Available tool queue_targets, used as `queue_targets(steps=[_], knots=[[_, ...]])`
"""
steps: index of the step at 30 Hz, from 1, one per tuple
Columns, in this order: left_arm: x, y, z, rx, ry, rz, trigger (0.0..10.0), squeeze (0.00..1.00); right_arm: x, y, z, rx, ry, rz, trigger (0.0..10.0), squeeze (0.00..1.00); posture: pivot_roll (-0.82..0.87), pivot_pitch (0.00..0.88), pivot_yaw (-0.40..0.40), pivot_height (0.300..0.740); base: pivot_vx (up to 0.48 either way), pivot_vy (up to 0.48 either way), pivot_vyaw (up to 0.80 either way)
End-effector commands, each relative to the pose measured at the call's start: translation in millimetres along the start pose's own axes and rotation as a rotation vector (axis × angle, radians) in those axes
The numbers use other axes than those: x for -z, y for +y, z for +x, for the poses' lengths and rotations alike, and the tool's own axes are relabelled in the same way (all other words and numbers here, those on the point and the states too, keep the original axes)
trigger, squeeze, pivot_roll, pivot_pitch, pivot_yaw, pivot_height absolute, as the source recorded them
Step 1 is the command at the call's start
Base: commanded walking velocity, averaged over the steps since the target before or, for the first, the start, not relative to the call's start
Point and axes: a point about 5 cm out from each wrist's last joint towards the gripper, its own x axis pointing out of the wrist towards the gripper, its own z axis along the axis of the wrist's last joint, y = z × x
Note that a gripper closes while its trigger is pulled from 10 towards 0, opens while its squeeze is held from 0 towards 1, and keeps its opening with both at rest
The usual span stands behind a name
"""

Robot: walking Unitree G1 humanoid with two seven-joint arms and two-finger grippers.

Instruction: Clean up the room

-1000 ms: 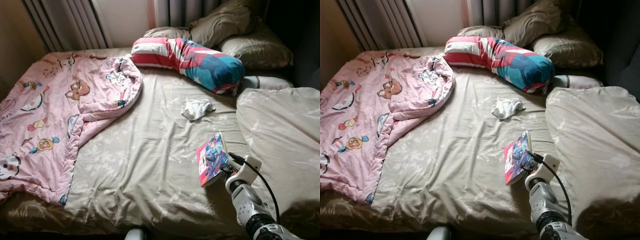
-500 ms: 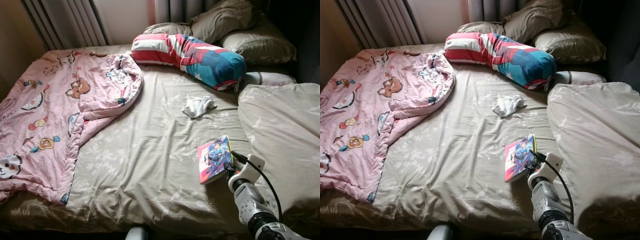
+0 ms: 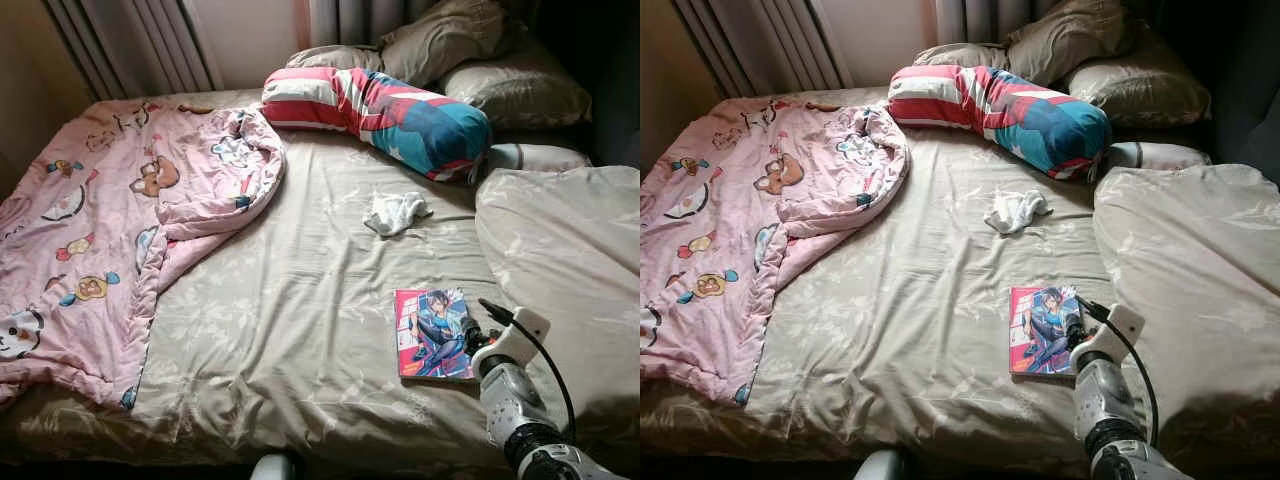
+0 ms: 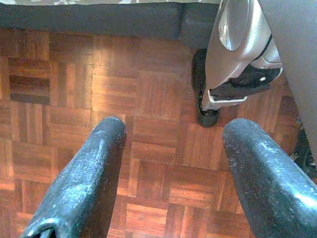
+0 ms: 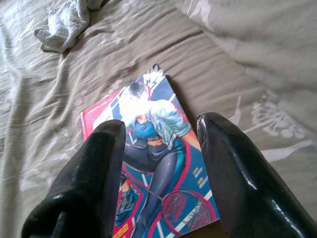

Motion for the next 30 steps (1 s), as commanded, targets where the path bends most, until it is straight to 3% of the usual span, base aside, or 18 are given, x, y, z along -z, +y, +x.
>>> queue_targets(steps=[1, 7, 15, 16, 22, 25, 30], knots=[[9.1, 6.5, -2.9, -0.011, 0.032, 0.017, 10.0, 0.00, 7.1, -3.1, -2.6, 0.008, 0.016, -0.044, 10.0, 0.00, 0.05, 0.204, 0.106, 0.638, 0.000, 0.000, 0.00], [6.1, 2.0, -1.4, -0.005, 0.025, 0.007, 10.0, 0.00, 43.8, 2.3, -15.9, -0.170, 0.124, -0.436, 10.0, 0.00, 0.03, 0.191, 0.083, 0.638, 0.000, 0.000, 0.00], [4.2, -3.4, -0.1, -0.002, 0.022, -0.005, 10.0, 0.00, 73.8, -16.4, -34.2, -0.139, 0.159, -0.419, 10.0, 0.00, -0.01, 0.155, 0.057, 0.638, 0.000, 0.000, 0.00], [3.2, -4.7, 0.4, -0.007, 0.020, -0.016, 10.0, 0.00, 86.2, -24.1, -42.2, -0.132, 0.197, -0.438, 10.0, 0.00, -0.02, 0.146, 0.049, 0.638, 0.000, 0.000, 0.00], [1.0, -6.6, 1.3, -0.012, 0.016, -0.036, 10.0, 0.00, 110.3, -42.8, -59.2, -0.075, 0.288, -0.326, 10.0, 0.00, -0.03, 0.140, 0.041, 0.638, 0.000, 0.000, 0.00], [0.7, -7.3, 1.5, -0.010, 0.016, -0.039, 10.0, 0.00, 116.3, -45.5, -63.4, -0.068, 0.312, -0.293, 10.0, 0.00, -0.03, 0.136, 0.038, 0.653, 0.000, 0.000, 0.00], [0.2, -7.7, 1.7, -0.012, 0.013, -0.043, 10.0, 0.00, 133.3, -45.6, -73.7, -0.085, 0.395, -0.336, 10.0, 0.00, -0.03, 0.131, 0.034, 0.688, 0.000, 0.000, 0.00]])
